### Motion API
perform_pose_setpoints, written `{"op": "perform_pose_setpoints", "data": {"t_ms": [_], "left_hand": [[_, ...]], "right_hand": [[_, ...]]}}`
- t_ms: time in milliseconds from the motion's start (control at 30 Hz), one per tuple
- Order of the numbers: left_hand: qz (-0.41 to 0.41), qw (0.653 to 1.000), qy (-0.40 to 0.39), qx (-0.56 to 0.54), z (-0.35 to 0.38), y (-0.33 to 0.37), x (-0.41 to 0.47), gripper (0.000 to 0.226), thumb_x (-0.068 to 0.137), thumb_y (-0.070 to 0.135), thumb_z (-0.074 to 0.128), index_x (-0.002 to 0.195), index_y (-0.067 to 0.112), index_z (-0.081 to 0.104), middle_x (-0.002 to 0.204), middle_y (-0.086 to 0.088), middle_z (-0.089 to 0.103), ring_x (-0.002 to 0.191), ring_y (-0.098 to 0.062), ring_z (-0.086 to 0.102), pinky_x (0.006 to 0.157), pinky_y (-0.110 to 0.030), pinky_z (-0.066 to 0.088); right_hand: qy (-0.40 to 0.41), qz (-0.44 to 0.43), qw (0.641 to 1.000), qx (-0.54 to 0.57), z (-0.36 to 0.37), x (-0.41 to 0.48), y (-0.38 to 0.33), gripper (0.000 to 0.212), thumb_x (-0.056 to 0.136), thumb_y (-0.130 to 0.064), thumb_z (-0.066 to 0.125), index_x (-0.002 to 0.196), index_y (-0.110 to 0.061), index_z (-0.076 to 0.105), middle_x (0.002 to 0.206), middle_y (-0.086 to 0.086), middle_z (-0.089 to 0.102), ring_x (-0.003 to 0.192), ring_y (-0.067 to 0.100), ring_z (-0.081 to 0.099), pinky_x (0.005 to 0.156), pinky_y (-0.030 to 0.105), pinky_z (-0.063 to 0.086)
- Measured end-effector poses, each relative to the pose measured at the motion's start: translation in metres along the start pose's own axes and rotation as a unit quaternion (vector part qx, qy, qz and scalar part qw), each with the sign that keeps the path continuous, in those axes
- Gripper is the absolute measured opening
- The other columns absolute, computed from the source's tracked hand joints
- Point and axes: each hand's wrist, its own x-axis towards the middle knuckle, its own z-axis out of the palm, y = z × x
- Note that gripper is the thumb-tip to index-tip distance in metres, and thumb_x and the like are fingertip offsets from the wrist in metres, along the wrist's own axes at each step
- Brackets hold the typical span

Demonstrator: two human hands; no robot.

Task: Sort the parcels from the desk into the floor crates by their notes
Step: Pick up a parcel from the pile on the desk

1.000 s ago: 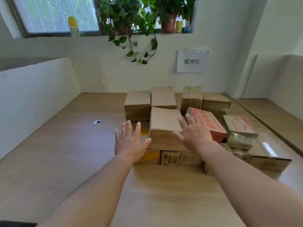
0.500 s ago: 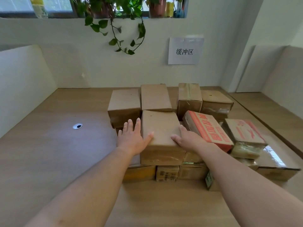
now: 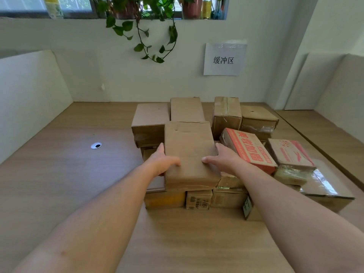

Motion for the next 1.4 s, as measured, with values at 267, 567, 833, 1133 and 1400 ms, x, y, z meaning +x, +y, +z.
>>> {"op": "perform_pose_setpoints", "data": {"t_ms": [267,567,833,1133,1400], "left_hand": [[0.051,0.998,0.011,-0.047,-0.001,-0.011,-0.066,0.082,0.089,0.017,0.066,0.151,0.028,0.013,0.134,-0.005,0.044,0.115,-0.024,0.048,0.096,-0.041,0.044],[-0.002,0.967,0.136,-0.215,-0.013,-0.014,-0.135,0.097,0.058,0.089,0.046,0.128,0.024,0.038,0.12,-0.008,0.057,0.105,-0.028,0.059,0.086,-0.054,0.052],[-0.03,0.953,0.21,-0.218,-0.029,-0.045,-0.176,0.046,0.091,0.05,0.049,0.127,0.021,0.051,0.112,-0.009,0.061,0.101,-0.025,0.059,0.095,-0.049,0.047],[-0.045,0.941,0.258,-0.214,-0.057,-0.084,-0.208,0.03,0.09,0.034,0.056,0.117,0.021,0.049,0.113,-0.009,0.057,0.097,-0.025,0.06,0.078,-0.041,0.054],[-0.083,0.925,0.3,-0.219,-0.077,-0.122,-0.24,0.043,0.092,0.024,0.055,0.13,0.012,0.041,0.11,-0.013,0.057,0.1,-0.028,0.058,0.088,-0.048,0.053]], "right_hand": [[0.03,-0.031,0.995,0.092,0.0,-0.052,-0.005,0.069,0.091,-0.055,0.055,0.145,-0.018,0.034,0.139,0.007,0.051,0.12,0.029,0.055,0.095,0.048,0.052],[-0.06,-0.045,0.967,0.242,0.01,-0.102,-0.028,0.099,0.077,-0.085,0.037,0.15,-0.019,0.028,0.147,0.007,0.041,0.127,0.031,0.046,0.096,0.051,0.047],[-0.095,-0.096,0.969,0.205,0.026,-0.117,-0.062,0.048,0.099,-0.045,0.043,0.132,-0.011,0.052,0.113,0.006,0.06,0.103,0.022,0.057,0.09,0.04,0.052],[-0.189,-0.145,0.964,0.121,0.066,-0.133,-0.077,0.092,0.087,0.002,0.06,0.148,-0.048,0.013,0.11,0.008,0.056,0.091,0.031,0.068,0.066,0.038,0.061],[-0.209,-0.14,0.955,0.157,0.113,-0.15,-0.104,0.022,0.095,-0.032,0.057,0.112,-0.022,0.045,0.115,0.009,0.058,0.104,0.029,0.062,0.088,0.048,0.056]]}}
